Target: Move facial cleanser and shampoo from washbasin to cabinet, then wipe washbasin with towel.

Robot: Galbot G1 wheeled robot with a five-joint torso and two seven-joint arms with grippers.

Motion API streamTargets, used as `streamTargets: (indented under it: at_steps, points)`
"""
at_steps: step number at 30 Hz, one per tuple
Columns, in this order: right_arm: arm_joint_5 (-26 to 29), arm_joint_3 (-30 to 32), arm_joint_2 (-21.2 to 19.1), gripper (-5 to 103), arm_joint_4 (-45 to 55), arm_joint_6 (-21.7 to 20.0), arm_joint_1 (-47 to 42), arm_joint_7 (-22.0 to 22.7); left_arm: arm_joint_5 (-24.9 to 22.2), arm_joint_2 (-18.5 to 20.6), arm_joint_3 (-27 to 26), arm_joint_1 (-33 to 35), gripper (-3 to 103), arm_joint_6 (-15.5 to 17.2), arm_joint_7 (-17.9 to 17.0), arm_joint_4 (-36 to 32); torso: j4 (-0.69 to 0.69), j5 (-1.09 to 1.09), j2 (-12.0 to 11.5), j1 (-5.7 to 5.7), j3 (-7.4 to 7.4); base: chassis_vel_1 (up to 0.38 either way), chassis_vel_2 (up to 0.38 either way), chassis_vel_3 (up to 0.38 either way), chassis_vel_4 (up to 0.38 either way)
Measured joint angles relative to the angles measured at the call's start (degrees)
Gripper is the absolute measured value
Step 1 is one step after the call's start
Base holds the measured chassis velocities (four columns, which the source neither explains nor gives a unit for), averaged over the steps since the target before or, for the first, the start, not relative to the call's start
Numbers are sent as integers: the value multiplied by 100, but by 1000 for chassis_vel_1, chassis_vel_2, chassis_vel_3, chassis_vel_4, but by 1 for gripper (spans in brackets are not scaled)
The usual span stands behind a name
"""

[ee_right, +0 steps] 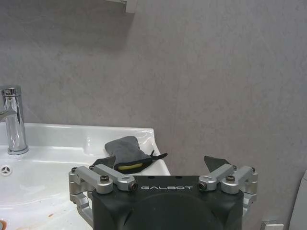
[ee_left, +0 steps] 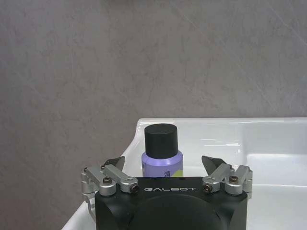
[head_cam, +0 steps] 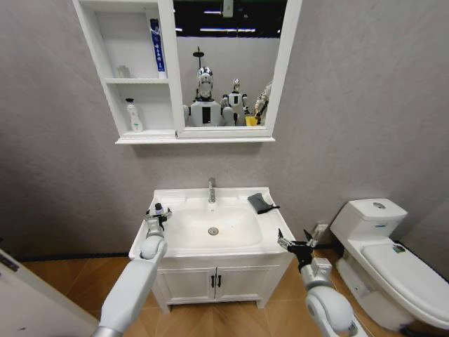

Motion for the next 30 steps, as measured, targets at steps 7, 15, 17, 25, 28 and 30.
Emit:
streamTargets:
  at_steps: [7,15,17,25,28,30]
  points:
    - [15,-12,-15,100,-5,0,20,-27,-53,-15,-3,42,65,38,-37,-24,0,-1,0,0,0,0,0,0,0]
    - [13,-12,-10,100,-19,1,1,-43,-89,42,-34,45,43,42,-38,-103,0,0,0,0,0,0,0,0,0]
    - [13,-13,-14,100,-17,2,-1,-43,-96,42,-43,46,43,43,-36,-125,0,0,0,0,0,0,0,0,0]
    - [54,-1,-135,100,47,-40,9,-32,-744,519,149,212,43,668,-600,-1414,0,-2,0,0,0,0,0,0,0]
    - [34,-30,-96,100,46,-75,59,-31,-1822,1450,387,78,43,1430,-1662,-3017,1,-1,1,-1,-1,0,0,0,0]
    - [21,-40,-62,100,37,-76,62,-33,-2127,1750,386,-25,43,1592,-1843,-3332,0,-2,1,-1,0,0,0,0,0]
